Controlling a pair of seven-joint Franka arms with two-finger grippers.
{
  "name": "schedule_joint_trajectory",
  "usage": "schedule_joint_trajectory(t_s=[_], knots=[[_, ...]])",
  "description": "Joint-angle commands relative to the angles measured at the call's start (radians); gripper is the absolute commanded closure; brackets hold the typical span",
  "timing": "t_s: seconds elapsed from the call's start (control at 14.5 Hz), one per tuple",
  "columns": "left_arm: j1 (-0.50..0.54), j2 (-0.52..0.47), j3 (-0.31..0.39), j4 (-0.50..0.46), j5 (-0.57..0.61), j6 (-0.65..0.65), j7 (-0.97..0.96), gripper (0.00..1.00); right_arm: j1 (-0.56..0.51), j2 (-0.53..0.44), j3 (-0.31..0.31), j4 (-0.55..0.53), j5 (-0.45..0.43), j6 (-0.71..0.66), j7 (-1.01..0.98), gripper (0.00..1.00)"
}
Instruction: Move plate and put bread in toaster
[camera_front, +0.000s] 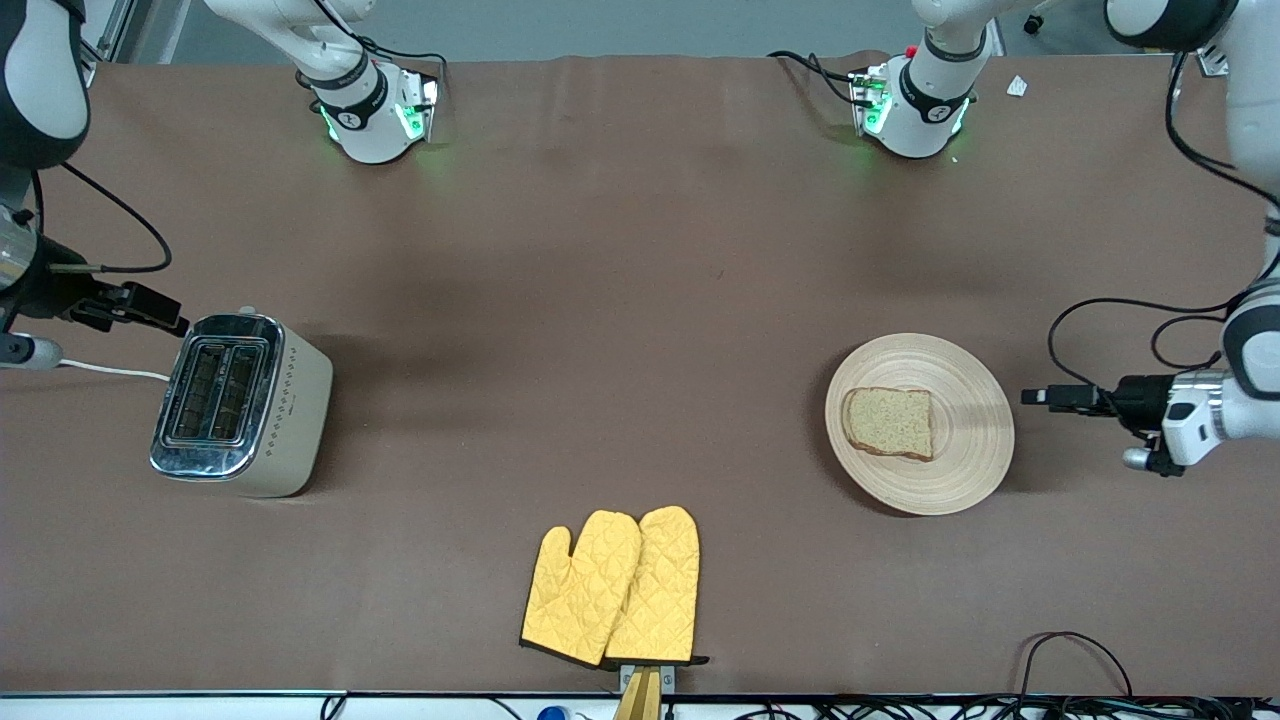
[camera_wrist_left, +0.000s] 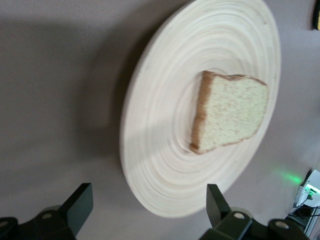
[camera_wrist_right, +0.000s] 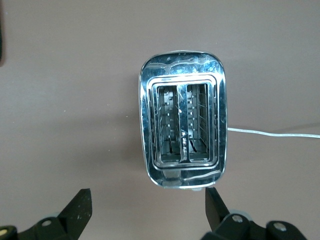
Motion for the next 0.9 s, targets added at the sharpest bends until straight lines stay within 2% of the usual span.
schedule_joint_trajectory(t_s=[0.0,0.28,0.48,0.69,0.76,0.83], knots=[[0.02,0.041,-0.006,0.031,-0.028,0.01,0.056,0.0,-0.004,-0.025,0.007,0.075,-0.004,-0.087,0.002,0.0],[0.017,0.079,-0.012,0.031,-0.094,0.017,0.085,0.01,-0.003,-0.031,0.012,0.137,-0.001,-0.156,0.002,0.0],[0.008,0.101,-0.012,0.031,-0.141,0.038,0.145,0.09,-0.003,-0.028,0.018,0.153,0.004,-0.167,0.003,0.0],[0.019,0.114,-0.012,0.031,-0.146,0.04,0.205,0.37,0.029,-0.025,0.016,0.139,0.077,-0.137,0.014,0.0],[0.019,0.116,-0.012,0.031,-0.146,0.04,0.214,0.51,0.039,-0.021,0.016,0.11,0.099,-0.097,0.014,0.0],[0.02,0.114,-0.012,0.031,-0.154,0.04,0.211,0.74,0.055,-0.019,0.016,0.064,0.117,-0.035,0.017,0.0]])
